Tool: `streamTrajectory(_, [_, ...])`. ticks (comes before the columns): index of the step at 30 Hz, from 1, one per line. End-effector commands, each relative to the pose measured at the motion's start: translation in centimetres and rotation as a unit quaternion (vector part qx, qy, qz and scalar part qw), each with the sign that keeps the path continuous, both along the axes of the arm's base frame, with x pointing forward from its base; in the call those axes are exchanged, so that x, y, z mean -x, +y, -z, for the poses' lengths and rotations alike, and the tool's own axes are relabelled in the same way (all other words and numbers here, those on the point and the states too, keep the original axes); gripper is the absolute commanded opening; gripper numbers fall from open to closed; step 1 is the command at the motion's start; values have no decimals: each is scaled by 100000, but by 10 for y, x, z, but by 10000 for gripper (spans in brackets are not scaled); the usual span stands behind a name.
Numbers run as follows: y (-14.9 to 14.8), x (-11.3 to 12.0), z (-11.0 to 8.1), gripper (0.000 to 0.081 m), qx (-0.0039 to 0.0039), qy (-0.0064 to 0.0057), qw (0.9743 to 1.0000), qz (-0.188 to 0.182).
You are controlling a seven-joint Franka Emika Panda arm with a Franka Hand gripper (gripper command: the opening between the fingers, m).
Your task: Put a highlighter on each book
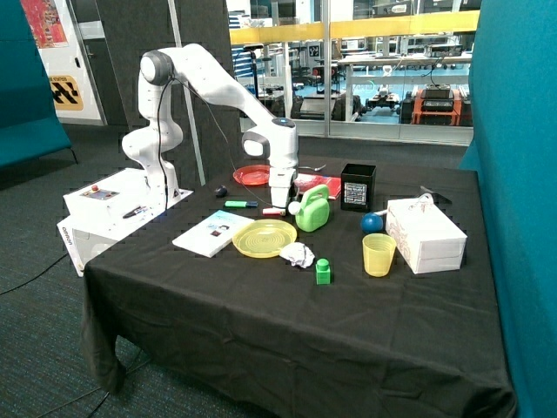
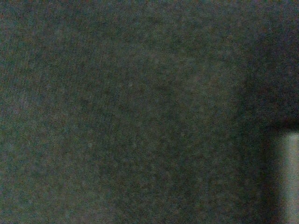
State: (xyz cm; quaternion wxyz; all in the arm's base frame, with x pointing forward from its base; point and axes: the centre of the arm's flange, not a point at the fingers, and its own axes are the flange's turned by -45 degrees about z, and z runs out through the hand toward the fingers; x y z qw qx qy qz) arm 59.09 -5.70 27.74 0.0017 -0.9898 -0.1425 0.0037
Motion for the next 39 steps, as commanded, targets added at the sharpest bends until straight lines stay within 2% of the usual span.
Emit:
streamTrajectory(1, [2,9,2,423,113,-389,99999,35])
streamTrajectory(11, [-4,11,2,390,115,-389,99998,458])
streamTrajectory(19, [-3,10,3,282,116,-389,99997,634])
streamTrajectory(27, [-2,8,4,235,116,-389,99997,647])
streamTrajectory(39, [-4,14,9,222,116,-389,99997,705])
